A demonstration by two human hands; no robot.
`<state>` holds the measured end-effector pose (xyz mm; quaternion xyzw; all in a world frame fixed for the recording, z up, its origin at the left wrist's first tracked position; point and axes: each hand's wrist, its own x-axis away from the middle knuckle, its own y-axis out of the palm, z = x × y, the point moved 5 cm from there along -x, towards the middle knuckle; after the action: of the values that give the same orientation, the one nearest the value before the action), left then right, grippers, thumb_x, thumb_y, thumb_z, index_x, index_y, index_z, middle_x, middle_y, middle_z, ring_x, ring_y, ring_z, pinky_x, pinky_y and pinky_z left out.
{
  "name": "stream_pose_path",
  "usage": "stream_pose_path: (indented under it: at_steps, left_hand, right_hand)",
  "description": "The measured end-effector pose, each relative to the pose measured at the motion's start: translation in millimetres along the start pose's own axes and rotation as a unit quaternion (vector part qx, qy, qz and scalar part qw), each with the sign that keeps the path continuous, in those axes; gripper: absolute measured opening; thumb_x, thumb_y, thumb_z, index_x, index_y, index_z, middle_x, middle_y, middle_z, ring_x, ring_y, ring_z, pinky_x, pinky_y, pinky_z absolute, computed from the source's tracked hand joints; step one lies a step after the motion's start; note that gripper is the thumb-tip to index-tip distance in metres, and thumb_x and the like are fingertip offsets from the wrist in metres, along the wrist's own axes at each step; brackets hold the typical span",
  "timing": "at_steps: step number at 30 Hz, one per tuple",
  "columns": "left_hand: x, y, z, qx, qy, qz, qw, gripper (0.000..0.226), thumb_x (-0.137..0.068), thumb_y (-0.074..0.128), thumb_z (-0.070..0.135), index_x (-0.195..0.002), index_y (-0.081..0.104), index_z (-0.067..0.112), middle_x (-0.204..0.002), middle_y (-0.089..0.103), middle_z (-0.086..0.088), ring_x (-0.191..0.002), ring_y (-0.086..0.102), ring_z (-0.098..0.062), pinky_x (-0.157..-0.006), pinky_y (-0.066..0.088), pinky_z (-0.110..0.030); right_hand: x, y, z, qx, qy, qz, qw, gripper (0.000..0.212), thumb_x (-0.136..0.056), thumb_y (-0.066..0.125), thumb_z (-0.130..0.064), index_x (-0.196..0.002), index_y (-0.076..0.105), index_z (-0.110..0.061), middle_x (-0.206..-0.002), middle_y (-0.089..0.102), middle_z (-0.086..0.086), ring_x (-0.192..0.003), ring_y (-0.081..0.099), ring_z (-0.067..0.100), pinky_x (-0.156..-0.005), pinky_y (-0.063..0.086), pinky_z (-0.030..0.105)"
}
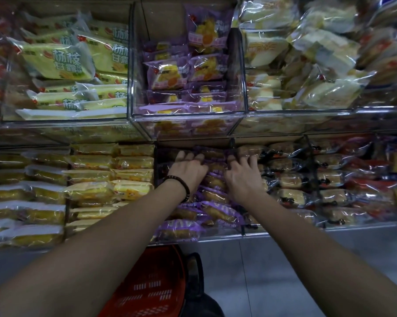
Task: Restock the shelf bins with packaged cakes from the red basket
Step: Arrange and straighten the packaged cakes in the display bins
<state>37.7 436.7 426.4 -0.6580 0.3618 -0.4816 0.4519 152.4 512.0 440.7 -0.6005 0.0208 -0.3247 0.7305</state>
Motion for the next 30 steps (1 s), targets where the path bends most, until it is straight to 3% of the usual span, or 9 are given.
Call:
stream_pose_path:
  at_steps: [6, 13, 17, 21, 24, 26, 30]
  left_hand:
    - [-4.6, 2.9, 1.8, -0.003, -0.072, -0.023, 0.997, 0.047, -0.087, 0.07, 0.019, -0.132, 0.062, 0.02, -0.142, 0.05, -0.006, -0.128, 0.046, -0.032, -0.105, 0.032, -0.048]
    - [4.8, 8.2, -9.2, 0.032, -0.054, -0.005, 0.998, 0.032, -0.085, 0.071, 0.038, -0.117, 0.068, 0.043, -0.132, 0.056, 0.005, -0.125, 0.047, -0.029, -0.104, 0.031, -0.049]
    - [2.4, 7.7, -8.2, 0.023, -0.061, -0.002, 0.998, 0.034, -0.087, 0.066, 0.022, -0.116, 0.07, 0.04, -0.13, 0.057, 0.003, -0.125, 0.046, -0.028, -0.104, 0.031, -0.049]
    - [1.4, 14.7, -10.0, 0.028, -0.064, -0.023, 0.997, 0.038, -0.088, 0.064, 0.021, -0.122, 0.068, 0.036, -0.133, 0.055, 0.002, -0.126, 0.046, -0.028, -0.103, 0.031, -0.048]
    - [3.2, 17.9, -17.2, 0.073, -0.063, -0.043, 0.994, 0.051, -0.084, 0.07, 0.025, -0.133, 0.061, 0.036, -0.136, 0.053, 0.002, -0.128, 0.048, -0.027, -0.105, 0.03, -0.048]
    - [9.5, 15.9, -21.0, 0.108, -0.06, -0.018, 0.992, 0.058, -0.083, 0.07, 0.023, -0.138, 0.055, 0.034, -0.137, 0.053, -0.001, -0.127, 0.05, -0.028, -0.104, 0.034, -0.046]
    - [28.1, 9.8, -21.3, 0.151, -0.035, 0.087, 0.984, 0.035, -0.086, 0.064, 0.017, -0.118, 0.062, 0.03, -0.118, 0.063, 0.002, -0.111, 0.061, -0.027, -0.094, 0.042, -0.043]
  right_hand:
    - [-0.9, 4.0, -4.9, 0.02, 0.011, -0.002, 1.0, 0.033, -0.101, 0.055, -0.029, -0.13, 0.068, -0.025, -0.157, 0.043, 0.012, -0.148, 0.028, 0.038, -0.116, 0.021, 0.055]
    - [-13.2, -3.6, -10.5, 0.0, 0.003, 0.026, 1.0, 0.025, -0.099, 0.059, -0.026, -0.12, 0.072, -0.027, -0.138, 0.06, 0.005, -0.142, 0.037, 0.034, -0.102, 0.032, 0.047]
    - [-19.7, -0.5, -4.3, -0.024, 0.023, 0.028, 0.999, 0.023, -0.096, 0.064, -0.035, -0.116, 0.073, -0.028, -0.138, 0.062, 0.004, -0.14, 0.041, 0.032, -0.107, 0.031, 0.046]
    - [-21.8, 2.8, 1.7, -0.041, 0.047, 0.016, 0.998, 0.041, -0.086, 0.072, -0.056, -0.116, 0.075, -0.027, -0.143, 0.056, 0.009, -0.139, 0.04, 0.035, -0.112, 0.031, 0.05]
    - [-20.4, 0.3, 0.9, -0.051, 0.039, 0.031, 0.998, 0.027, -0.091, 0.071, -0.041, -0.114, 0.074, -0.027, -0.14, 0.057, 0.008, -0.135, 0.045, 0.035, -0.11, 0.032, 0.051]
    - [-12.3, 2.4, 6.5, -0.088, 0.034, 0.07, 0.993, 0.026, -0.09, 0.072, -0.031, -0.115, 0.074, -0.025, -0.136, 0.06, 0.008, -0.126, 0.05, 0.037, -0.106, 0.032, 0.05]
    - [18.3, 14.2, 25.2, -0.167, 0.049, 0.185, 0.967, 0.02, -0.08, 0.078, -0.019, -0.1, 0.077, -0.017, -0.104, 0.071, 0.003, -0.099, 0.055, 0.032, -0.079, 0.039, 0.042]
